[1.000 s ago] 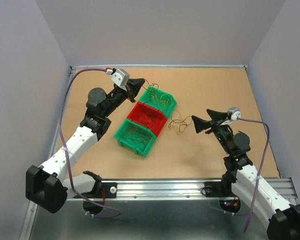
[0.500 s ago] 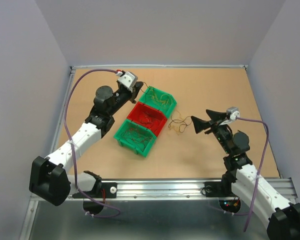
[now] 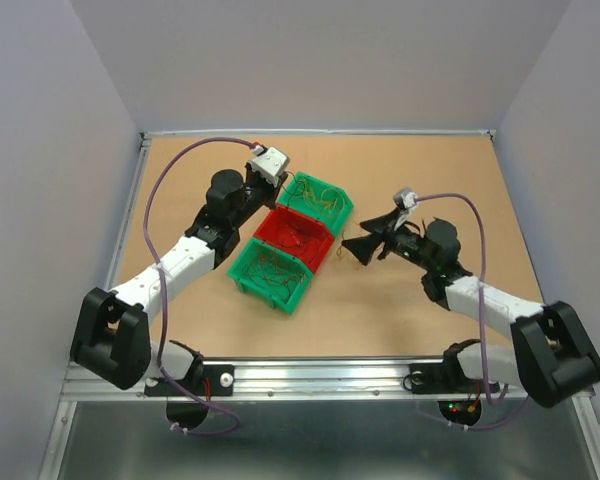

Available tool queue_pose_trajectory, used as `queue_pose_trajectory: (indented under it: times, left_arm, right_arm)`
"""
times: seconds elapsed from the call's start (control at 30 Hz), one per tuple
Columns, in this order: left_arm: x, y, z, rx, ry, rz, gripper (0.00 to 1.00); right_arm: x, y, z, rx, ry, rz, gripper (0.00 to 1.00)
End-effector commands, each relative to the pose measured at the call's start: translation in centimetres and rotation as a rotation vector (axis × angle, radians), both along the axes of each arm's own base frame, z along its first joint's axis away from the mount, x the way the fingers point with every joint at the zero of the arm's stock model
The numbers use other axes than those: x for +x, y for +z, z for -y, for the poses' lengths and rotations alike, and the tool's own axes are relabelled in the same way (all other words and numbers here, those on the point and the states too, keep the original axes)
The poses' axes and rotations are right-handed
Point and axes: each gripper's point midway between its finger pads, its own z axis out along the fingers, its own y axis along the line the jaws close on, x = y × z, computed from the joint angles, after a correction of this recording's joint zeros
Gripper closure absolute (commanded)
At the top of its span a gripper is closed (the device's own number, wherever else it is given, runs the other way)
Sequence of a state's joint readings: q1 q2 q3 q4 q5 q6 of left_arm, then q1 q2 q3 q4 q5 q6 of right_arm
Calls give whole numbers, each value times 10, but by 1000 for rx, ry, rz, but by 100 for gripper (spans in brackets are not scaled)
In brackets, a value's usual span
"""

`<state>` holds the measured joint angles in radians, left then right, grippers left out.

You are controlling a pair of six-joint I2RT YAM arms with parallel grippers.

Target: Untangle the cables

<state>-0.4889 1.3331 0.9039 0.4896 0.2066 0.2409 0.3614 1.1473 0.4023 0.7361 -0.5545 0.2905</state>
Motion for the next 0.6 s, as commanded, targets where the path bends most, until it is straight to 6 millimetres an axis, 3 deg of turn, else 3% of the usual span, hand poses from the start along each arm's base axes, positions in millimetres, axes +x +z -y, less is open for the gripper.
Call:
queue_pose_trajectory:
  times: [0.0, 0.03, 0.1, 0.13, 0.23, 0.43, 0.57]
  left_arm:
    - [-2, 57, -1, -92, 11, 123, 100]
    - [-4, 56, -1, -94, 10, 124, 100]
    - [-7, 60, -3, -103, 6, 138, 100]
    - [-9, 60, -2, -106, 2, 139, 100]
    - [-15, 64, 0, -114, -23, 150, 100]
    - [-23, 61, 7, -116, -79, 143, 100]
    - [-25, 55, 13, -106, -112, 132, 100]
  right_arm:
    - [7, 51, -48, 79, 159, 133, 10]
    - [7, 41, -65, 73, 188, 123, 10]
    - [7, 51, -83, 76, 227, 190, 11]
    - [3, 37, -99, 56, 266, 173, 11]
    - [0, 28, -129, 11, 322, 225, 14]
    - [7, 8, -159, -41, 348, 253, 33]
    - [19, -4, -173, -61, 336, 246, 37]
